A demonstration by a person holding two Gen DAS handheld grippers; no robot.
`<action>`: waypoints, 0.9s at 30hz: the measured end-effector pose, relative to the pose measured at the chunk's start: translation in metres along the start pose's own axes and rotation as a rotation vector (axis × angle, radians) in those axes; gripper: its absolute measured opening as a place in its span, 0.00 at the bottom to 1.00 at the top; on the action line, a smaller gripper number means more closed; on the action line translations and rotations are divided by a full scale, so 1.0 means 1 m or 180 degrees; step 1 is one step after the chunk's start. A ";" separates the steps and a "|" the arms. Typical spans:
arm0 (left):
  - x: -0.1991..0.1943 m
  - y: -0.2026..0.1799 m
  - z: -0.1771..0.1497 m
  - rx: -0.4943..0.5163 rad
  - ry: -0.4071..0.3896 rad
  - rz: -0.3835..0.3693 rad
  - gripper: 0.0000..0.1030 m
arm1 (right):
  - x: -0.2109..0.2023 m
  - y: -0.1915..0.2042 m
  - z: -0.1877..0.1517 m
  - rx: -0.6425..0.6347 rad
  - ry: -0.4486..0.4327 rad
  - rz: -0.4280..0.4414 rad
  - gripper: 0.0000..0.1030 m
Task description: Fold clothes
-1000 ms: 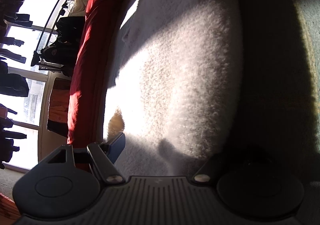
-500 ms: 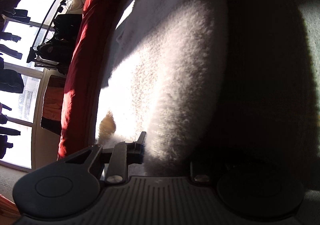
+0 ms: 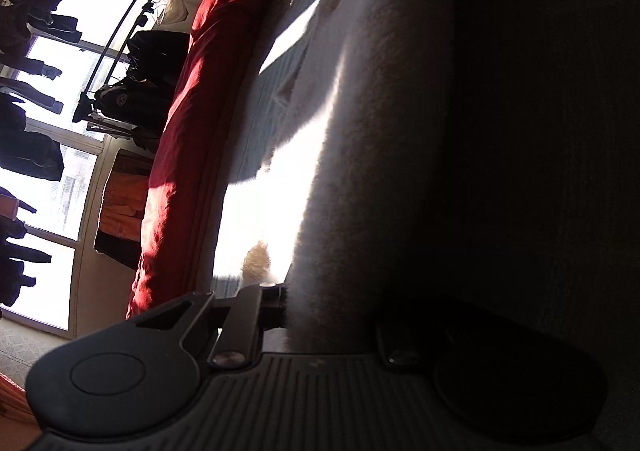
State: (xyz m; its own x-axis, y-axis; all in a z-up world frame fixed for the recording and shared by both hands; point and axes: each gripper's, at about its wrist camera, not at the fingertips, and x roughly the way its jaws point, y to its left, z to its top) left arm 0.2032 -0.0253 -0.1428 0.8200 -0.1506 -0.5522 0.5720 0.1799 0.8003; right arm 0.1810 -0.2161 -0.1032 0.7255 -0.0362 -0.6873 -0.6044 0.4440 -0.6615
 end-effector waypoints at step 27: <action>-0.132 -0.091 -0.012 -0.0138 0.0282 -0.0407 0.28 | -0.100 0.093 -0.029 0.0181 0.0344 0.0586 0.47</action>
State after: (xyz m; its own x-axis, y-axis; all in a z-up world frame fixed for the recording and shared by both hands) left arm 0.0432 -0.0099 -0.1452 0.7380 -0.0890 -0.6688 0.6706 0.2068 0.7124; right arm 0.0429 -0.1976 -0.1046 0.5634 -0.0442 -0.8250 -0.7016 0.5017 -0.5060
